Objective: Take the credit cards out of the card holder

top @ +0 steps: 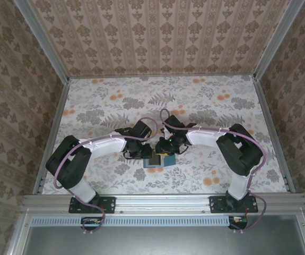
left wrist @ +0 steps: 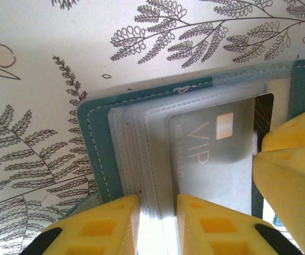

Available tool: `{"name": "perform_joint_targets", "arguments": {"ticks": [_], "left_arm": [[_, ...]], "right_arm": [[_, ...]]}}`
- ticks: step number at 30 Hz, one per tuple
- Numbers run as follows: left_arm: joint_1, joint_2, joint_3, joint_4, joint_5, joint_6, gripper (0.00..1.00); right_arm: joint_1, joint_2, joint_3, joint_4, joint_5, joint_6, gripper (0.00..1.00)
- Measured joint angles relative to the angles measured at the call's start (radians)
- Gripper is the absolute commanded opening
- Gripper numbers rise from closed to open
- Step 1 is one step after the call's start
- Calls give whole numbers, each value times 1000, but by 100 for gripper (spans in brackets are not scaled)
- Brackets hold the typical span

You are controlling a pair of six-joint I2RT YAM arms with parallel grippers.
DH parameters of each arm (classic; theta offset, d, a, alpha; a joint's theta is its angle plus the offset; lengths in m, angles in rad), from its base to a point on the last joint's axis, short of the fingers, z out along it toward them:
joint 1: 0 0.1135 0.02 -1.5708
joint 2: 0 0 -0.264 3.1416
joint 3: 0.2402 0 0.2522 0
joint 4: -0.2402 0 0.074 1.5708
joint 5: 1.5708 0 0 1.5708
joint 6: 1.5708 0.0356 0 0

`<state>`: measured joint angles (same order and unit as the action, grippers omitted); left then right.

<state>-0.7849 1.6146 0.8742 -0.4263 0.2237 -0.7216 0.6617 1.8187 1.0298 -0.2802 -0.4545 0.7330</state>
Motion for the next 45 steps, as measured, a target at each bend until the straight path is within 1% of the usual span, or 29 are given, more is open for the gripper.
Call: {"name": "perform_joint_targets", "arguments": {"ticks": [6,18,27,33,39,45], "left_arm": [[0,0,-2,1,0,0,26],[0,-1,-2,0,0,0,26],[0,-13,3,-20,0,0,27],[0,-13,39,-34,0,0,29],[0,-13,55,-40,-1,0,29],[0,15,58,-50,-5,1,29]], "right_arm": [[0,-6,5,-21,20,-5,27],[0,-68,1,-46,59,-7,29],[-1,-71,-35,-53,63,-7,29],[-1,-69,-40,-52,62,-3,29],[-5,-69,-50,-39,58,-3,29],[-13,-58,-60,-20,43,1,29]]}}
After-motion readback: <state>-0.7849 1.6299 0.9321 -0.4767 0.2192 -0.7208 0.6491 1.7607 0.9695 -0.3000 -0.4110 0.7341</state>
